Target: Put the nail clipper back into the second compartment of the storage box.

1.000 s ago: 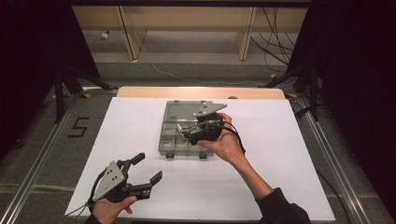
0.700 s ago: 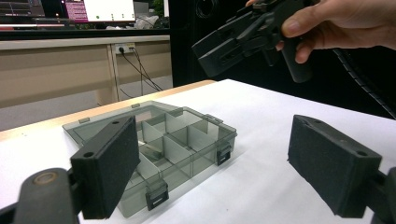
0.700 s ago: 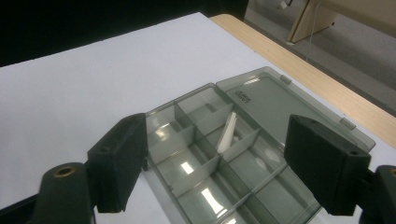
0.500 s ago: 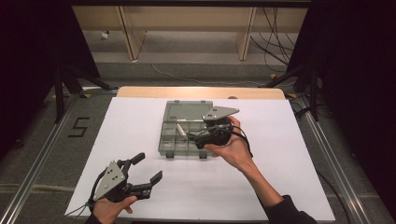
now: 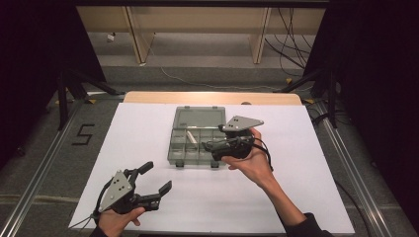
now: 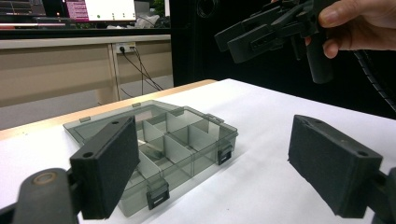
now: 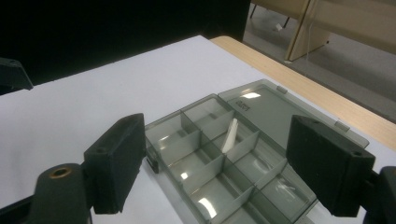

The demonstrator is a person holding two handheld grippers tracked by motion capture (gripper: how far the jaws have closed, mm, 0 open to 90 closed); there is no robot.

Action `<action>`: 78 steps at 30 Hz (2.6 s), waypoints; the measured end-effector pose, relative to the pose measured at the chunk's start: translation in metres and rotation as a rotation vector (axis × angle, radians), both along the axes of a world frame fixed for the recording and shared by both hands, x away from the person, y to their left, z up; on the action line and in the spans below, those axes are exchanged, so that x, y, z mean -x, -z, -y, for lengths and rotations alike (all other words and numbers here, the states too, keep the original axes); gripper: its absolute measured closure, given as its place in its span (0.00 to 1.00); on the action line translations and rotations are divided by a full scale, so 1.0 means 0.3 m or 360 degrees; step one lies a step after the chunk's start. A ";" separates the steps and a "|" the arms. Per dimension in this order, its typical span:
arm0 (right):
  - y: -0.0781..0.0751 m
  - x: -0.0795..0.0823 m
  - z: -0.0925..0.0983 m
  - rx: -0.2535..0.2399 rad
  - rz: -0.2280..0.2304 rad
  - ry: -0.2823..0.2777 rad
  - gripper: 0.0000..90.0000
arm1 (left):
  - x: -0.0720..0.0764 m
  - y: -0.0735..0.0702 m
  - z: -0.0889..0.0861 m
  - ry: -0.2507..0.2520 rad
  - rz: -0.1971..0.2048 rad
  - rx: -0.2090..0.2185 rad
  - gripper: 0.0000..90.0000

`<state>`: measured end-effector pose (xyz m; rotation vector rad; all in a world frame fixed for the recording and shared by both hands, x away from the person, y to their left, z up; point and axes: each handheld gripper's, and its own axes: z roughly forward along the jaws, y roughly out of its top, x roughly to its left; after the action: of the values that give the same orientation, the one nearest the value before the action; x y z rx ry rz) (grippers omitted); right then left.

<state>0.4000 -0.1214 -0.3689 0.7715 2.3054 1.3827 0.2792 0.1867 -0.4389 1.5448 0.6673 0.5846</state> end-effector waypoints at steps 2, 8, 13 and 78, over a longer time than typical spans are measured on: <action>0.001 0.005 0.007 0.0006 -0.0006 0.0004 0.24 | 0.000 0.000 0.001 0.0001 0.0001 0.0002 0.18; 0.008 0.019 0.016 -0.0038 -0.0011 -0.0016 0.23 | 0.000 -0.002 -0.002 -0.0001 0.0009 -0.0002 0.18; 0.007 0.037 0.031 -0.0055 -0.0004 -0.0017 0.23 | -0.001 -0.002 -0.002 0.0004 0.0016 -0.0006 0.18; 0.110 0.185 0.202 -0.0330 0.0135 -0.0073 0.18 | 0.000 -0.004 -0.002 0.0006 0.0017 -0.0001 0.18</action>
<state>0.3444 -0.1819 -0.4019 0.7079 2.1520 1.6612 0.2792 0.1872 -0.4378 1.5423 0.6562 0.5899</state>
